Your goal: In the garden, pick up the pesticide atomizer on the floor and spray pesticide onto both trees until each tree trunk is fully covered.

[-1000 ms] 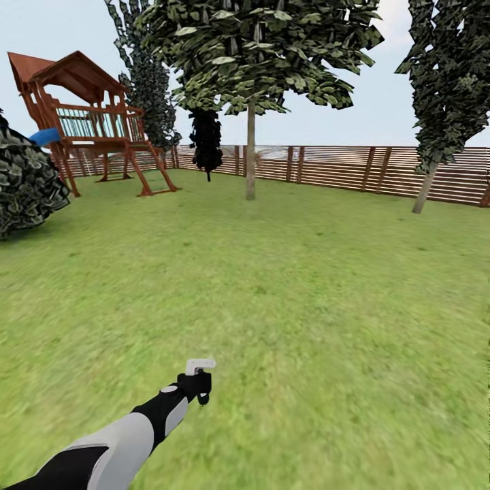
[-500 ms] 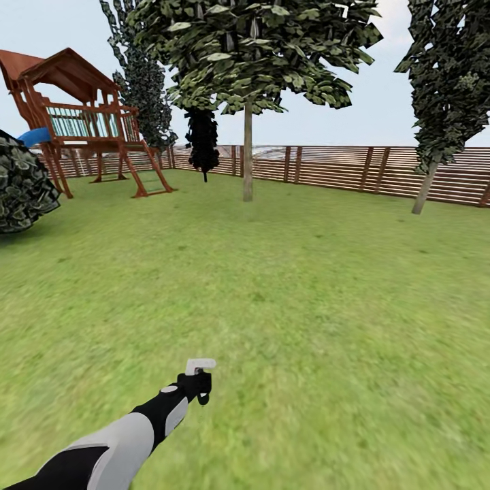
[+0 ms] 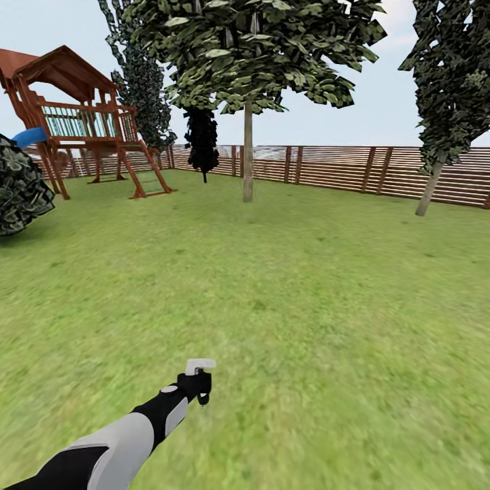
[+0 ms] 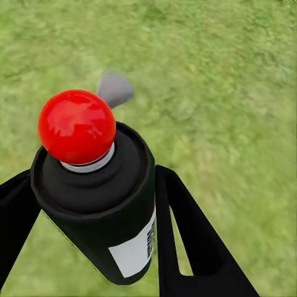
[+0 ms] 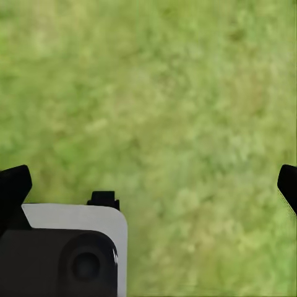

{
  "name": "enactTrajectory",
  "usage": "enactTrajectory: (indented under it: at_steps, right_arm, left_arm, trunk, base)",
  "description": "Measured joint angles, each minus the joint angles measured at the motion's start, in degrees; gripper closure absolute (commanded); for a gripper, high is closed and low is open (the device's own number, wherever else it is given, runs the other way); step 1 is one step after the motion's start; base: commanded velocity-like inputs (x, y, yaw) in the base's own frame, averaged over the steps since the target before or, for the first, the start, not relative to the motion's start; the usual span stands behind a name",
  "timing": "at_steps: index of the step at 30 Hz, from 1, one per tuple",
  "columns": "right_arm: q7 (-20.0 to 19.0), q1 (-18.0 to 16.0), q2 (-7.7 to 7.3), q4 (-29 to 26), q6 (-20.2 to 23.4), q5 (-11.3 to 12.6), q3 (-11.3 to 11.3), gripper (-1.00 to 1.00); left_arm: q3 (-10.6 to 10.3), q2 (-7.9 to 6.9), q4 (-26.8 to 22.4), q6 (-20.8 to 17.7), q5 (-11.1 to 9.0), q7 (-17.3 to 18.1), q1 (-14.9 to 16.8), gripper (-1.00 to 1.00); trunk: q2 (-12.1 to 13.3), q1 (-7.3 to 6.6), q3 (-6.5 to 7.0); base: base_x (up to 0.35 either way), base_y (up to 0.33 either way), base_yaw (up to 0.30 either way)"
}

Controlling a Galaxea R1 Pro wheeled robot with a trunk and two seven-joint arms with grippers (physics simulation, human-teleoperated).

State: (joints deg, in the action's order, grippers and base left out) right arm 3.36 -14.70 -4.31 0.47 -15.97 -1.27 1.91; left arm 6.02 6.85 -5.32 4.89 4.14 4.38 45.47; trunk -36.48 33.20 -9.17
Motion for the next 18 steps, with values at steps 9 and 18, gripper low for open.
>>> enactTrajectory:
  at_steps: [9, 18]
  right_arm:
    - [0.0, -0.01, 0.0, 0.0, 0.04, 0.0, 0.0, -1.0]
    - [0.0, -0.01, 0.0, 0.0, -0.01, 0.0, 0.06, -1.0]
  left_arm:
    - [0.0, 0.0, 0.0, 0.02, 0.0, 0.0, -0.02, 1.0]
    - [0.0, 0.0, 0.0, 0.0, 0.0, 0.0, 0.0, 1.0]
  trunk:
    - [0.0, 0.0, 0.0]
    - [0.0, 0.0, 0.0]
  base:
    - [0.35, 0.0, 0.0]
    - [0.35, 0.0, 0.0]
